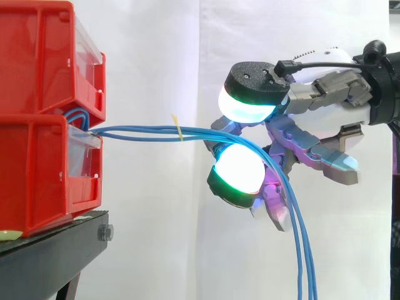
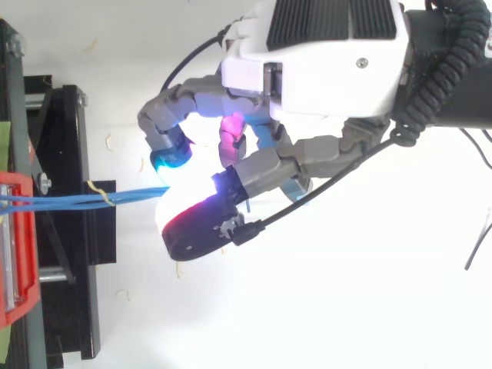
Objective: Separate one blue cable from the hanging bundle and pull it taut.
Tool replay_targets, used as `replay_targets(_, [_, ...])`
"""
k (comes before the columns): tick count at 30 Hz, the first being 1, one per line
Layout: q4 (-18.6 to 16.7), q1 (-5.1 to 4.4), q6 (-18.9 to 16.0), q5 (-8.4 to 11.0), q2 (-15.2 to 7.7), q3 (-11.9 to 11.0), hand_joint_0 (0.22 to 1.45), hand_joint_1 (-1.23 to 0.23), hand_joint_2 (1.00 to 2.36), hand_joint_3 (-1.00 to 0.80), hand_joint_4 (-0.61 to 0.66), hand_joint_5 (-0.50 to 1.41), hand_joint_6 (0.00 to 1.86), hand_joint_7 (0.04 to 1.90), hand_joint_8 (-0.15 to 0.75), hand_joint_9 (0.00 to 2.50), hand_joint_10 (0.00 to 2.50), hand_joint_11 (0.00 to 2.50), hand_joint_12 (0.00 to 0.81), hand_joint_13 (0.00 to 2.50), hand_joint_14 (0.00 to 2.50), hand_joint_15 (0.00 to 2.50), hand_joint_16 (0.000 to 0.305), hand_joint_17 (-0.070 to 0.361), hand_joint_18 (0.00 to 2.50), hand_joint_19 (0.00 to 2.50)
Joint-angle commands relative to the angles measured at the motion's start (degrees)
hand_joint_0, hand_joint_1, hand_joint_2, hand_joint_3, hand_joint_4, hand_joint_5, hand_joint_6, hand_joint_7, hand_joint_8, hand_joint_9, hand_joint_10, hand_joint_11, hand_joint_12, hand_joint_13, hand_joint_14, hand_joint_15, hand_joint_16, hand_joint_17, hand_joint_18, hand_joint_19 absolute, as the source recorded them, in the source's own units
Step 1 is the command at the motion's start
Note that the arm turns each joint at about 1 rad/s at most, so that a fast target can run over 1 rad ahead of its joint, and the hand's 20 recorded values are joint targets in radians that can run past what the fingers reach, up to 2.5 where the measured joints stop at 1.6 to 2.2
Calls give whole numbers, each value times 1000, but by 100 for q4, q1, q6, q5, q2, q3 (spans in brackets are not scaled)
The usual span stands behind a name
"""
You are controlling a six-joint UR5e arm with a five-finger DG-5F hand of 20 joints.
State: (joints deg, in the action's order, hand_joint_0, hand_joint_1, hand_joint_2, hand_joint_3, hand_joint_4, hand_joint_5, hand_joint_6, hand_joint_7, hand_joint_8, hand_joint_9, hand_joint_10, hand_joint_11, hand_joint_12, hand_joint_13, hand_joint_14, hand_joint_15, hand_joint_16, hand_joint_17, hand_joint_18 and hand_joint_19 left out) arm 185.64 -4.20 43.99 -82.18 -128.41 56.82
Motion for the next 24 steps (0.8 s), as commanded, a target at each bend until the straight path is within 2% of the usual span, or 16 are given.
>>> replay_targets(1, [-1, -2, 4, 0, 0, 4, 590, -328, 1000, -500, -1, 142, 502, 1341, 61, 1950, 13, 294, 210, 1213, 15, 392, 44, 100, 677, 521])
replay_targets(7, [-1, 7, 4, 0, 0, 4, 721, -576, 1000, -500, 40, 145, 502, 1345, 48, 1974, 13, 294, 214, 1224, 16, 390, 43, 96, 710, 525])
replay_targets(10, [-1, -2, -4, 0, 0, 4, 736, -638, 1011, -377, 29, 144, 503, 1352, 60, 1955, 13, 307, 218, 1210, 15, 398, 43, 96, 694, 537])
replay_targets(15, [-19, -2, 4, 9, 0, 4, 707, -692, 1020, -192, -23, 145, 503, 1344, 86, 1913, 13, 301, 214, 1185, 16, 402, 43, 97, 662, 526])
replay_targets(19, [-10, -2, 4, 9, 0, 4, 693, -734, 1016, -166, -26, 147, 503, 1355, 96, 1914, 14, 288, 220, 1188, 15, 392, 46, 104, 657, 500])
replay_targets(24, [-1, -2, 4, 0, 0, 4, 662, -782, 1007, -125, 31, 147, 503, 1380, 120, 1921, 10, 239, 252, 1200, 12, 350, 55, 124, 709, 444])
